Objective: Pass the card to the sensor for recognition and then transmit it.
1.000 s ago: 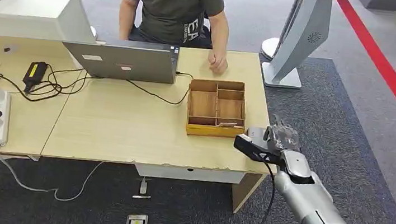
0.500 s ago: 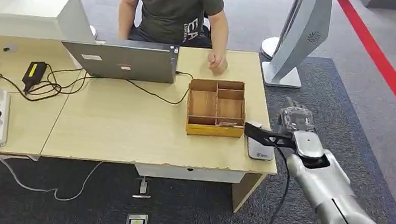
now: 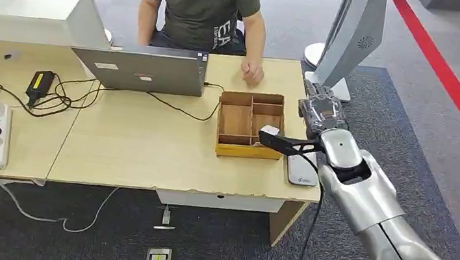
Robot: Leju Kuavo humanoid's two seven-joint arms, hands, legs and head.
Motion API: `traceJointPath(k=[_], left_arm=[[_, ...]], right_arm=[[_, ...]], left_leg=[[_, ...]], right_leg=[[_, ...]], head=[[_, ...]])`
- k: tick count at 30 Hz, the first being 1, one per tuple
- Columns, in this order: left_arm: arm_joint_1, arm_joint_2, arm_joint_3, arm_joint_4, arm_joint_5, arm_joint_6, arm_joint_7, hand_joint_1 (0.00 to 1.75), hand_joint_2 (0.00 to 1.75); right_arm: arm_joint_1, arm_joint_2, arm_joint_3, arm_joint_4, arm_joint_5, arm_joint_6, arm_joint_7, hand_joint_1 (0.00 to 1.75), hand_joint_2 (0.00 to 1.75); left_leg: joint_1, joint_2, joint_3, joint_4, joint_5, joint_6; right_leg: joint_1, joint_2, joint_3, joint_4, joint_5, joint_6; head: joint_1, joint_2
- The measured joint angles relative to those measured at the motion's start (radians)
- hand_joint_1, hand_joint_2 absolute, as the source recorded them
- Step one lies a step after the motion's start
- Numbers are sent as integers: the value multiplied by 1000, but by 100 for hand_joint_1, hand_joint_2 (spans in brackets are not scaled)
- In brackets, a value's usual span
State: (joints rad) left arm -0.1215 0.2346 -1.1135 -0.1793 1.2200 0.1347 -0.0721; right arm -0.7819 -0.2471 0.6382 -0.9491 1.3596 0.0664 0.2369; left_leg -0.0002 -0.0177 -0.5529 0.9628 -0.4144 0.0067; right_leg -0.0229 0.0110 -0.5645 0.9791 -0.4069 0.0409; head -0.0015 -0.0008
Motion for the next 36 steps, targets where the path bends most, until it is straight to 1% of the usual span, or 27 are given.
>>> traceJointPath(k=[4, 9, 14, 16, 18, 21, 23, 27, 30, 31, 32, 34, 36], left_arm=[[-8, 0, 0, 0, -11, -3, 0, 0, 0], [-19, -2, -1, 0, -21, -2, 0, 0, 0], [-21, -3, -1, 0, -22, 3, 5, 0, 0], [-21, -3, -1, 0, -19, 3, 19, 0, 0], [-19, -3, -1, 0, -17, 3, 19, 0, 0], [-19, -3, -1, 0, -15, 3, 23, 0, 0], [-18, -3, -1, 0, -15, 2, 36, 0, 0], [-18, -3, -1, 1, -19, -2, 36, 0, 0], [-19, -3, -2, 1, -23, -8, 31, 0, 0], [-20, -3, -2, 1, -24, -9, 31, 0, 0], [-20, -3, -2, 1, -26, -10, 31, 0, 0], [-21, -3, -2, 1, -30, -10, 30, 0, 0], [-23, -3, -3, 1, -32, -10, 30, 0, 0]], right_arm=[[-58, 60, 27, 24, -21, -22, -27, 175, 175], [-133, 133, 59, 90, -43, -43, -41, 175, 175], [-179, 183, 80, 153, -67, -56, -41, 175, 175], [-191, 199, 87, 176, -76, -61, -40, 175, 175], [-199, 211, 93, 197, -87, -66, -37, 175, 175], [-204, 223, 101, 227, -98, -72, -35, 175, 175], [-205, 229, 105, 244, -107, -82, -35, 175, 175], [-209, 240, 114, 277, -107, -103, -35, 175, 175], [-214, 246, 119, 297, -107, -104, -28, 175, 175], [-214, 247, 119, 301, -106, -104, -24, 0, 175], [-215, 248, 119, 304, -103, -106, -14, 0, 0], [-214, 248, 123, 307, -87, -131, 7, 0, 0], [-215, 248, 124, 312, -89, -125, 14, 0, 0]], left_leg=[[0, 0, 0, 0, 0, 0], [0, 0, -1, 0, 1, -1], [1, 0, -2, 0, 1, -1], [1, 0, -2, 0, 1, -1], [1, 0, -2, 0, 0, -1], [1, 0, -2, 0, 1, -1], [1, 0, -2, 0, 1, -1], [1, 0, -2, 0, 1, -1], [1, 0, -2, 0, 1, -1], [1, 0, -2, 0, 1, -1], [1, 0, -2, 0, 1, -1], [1, 0, -2, 0, 1, -1], [1, 0, -2, 0, 0, -1]], right_leg=[[0, 0, -1, 0, 0, -1], [1, 0, -2, 0, 0, -1], [1, 0, -2, 0, 1, -1], [1, 0, -2, 0, 1, -1], [1, 0, -2, 0, 1, -1], [1, 0, -2, 0, 1, -1], [1, 0, -2, 0, 1, -1], [1, 0, -2, 0, 1, -1], [1, 0, -2, 0, 1, -1], [1, 0, -2, 0, 1, -1], [1, 0, -2, 0, 1, -1], [1, 0, -3, 0, 1, -1], [1, 0, -3, 0, 1, -1]], head=[[0, 0], [0, 0], [0, 0], [0, 0], [0, 0], [0, 0], [0, 0], [0, 0], [0, 0], [0, 0], [0, 0], [0, 0], [0, 0]])
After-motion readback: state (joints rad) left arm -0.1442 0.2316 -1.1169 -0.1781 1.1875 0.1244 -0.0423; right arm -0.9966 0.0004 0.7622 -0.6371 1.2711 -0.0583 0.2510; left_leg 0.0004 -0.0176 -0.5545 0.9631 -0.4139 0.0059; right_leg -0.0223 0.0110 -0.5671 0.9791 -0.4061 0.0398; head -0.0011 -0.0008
